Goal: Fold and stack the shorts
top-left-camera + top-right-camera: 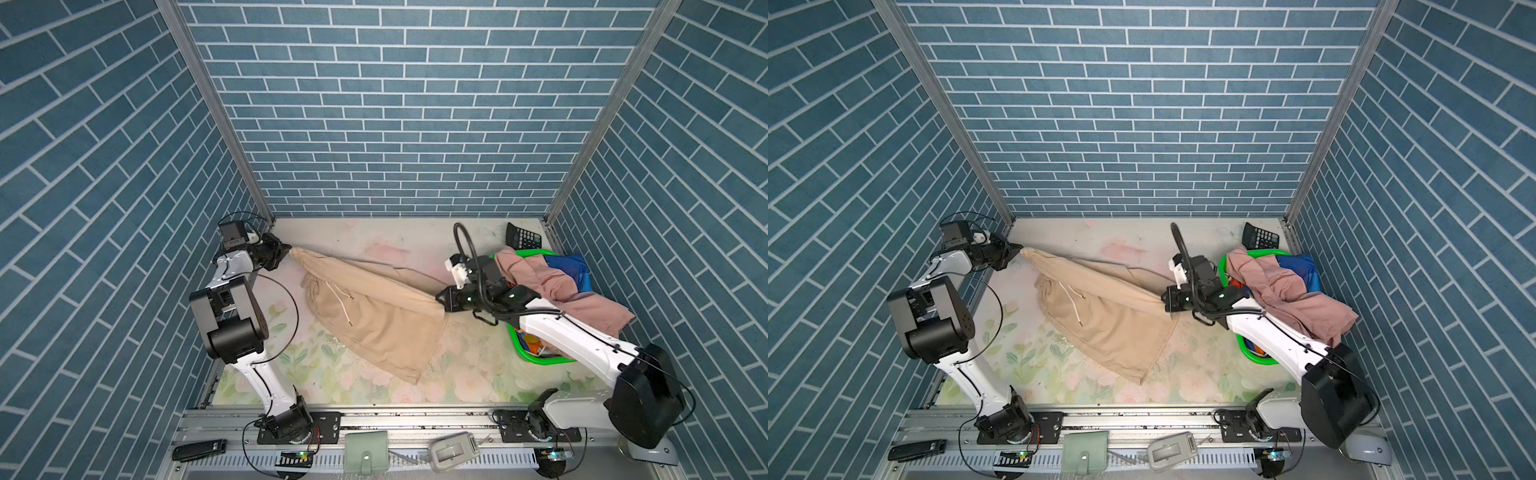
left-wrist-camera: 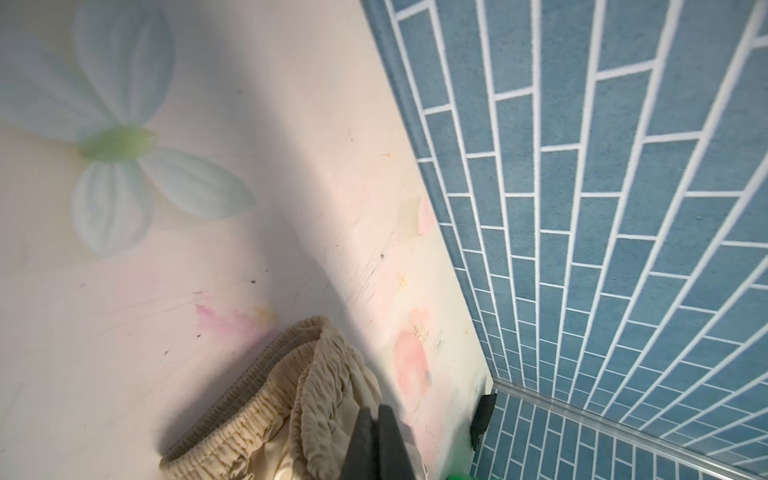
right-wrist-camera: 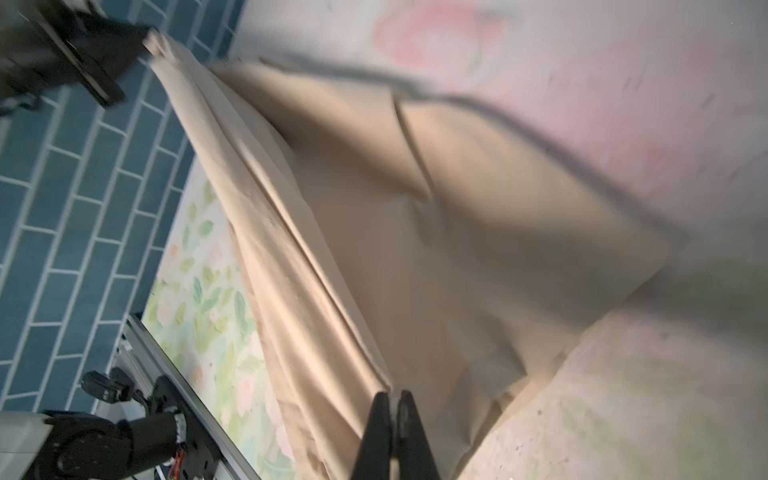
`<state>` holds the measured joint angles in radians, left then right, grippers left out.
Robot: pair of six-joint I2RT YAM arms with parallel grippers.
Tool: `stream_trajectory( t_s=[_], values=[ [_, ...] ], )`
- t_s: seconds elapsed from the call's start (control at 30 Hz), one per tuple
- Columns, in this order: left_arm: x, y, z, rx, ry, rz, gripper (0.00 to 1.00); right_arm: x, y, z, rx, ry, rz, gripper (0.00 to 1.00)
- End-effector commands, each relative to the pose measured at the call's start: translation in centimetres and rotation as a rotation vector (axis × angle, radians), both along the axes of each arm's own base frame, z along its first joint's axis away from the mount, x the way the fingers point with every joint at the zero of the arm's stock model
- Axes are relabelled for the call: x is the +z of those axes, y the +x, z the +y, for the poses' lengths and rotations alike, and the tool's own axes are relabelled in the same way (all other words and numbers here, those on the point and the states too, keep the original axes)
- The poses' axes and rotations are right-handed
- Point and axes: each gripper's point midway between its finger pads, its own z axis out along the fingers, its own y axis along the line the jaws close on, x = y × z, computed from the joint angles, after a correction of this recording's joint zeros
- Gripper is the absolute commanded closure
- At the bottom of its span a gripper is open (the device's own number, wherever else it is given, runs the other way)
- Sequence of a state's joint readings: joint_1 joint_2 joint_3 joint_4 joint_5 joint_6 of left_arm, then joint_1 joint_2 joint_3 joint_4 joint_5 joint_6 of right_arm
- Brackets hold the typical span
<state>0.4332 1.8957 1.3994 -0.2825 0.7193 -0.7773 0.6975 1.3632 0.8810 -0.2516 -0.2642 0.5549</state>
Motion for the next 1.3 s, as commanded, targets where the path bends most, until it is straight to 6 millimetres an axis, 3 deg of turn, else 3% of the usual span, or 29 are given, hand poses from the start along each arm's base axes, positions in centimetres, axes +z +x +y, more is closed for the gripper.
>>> stream_trajectory(
  t_s=[0.0,0.2,0.4,0.7,0.9,1.07,1.27],
  values=[
    [-0.5,-1.0,3.1,0.115,0.084,0.012,1.00,-3.9,-0.7,0.6,-0.064,-0.043,0.062,1.00],
    [-1.4,-2.9,2.4,0.106,0.092,0.050,1.00,-11.4,-2.4,0.7,-0.076,-0.105,0.239,1.00],
    [-1.9,-4.2,1.7,0.104,0.086,0.066,1.00,-16.2,-1.2,-2.6,-0.145,-0.234,0.346,1.00],
    [-2.8,-5.1,1.1,0.094,0.077,0.083,1.00,-16.9,6.2,-7.4,-0.228,-0.325,0.371,1.00],
    [-3.5,-5.3,0.4,0.092,0.049,0.086,1.00,-16.2,11.7,-7.4,-0.224,-0.327,0.372,1.00],
    [-3.7,-5.0,0.5,0.094,0.049,0.091,1.00,-13.3,12.5,-6.2,-0.207,-0.283,0.303,1.00],
    [-4.1,-5.2,-0.4,0.092,0.031,0.086,1.00,-15.4,14.0,-6.7,-0.166,-0.375,0.332,1.00]
  ],
)
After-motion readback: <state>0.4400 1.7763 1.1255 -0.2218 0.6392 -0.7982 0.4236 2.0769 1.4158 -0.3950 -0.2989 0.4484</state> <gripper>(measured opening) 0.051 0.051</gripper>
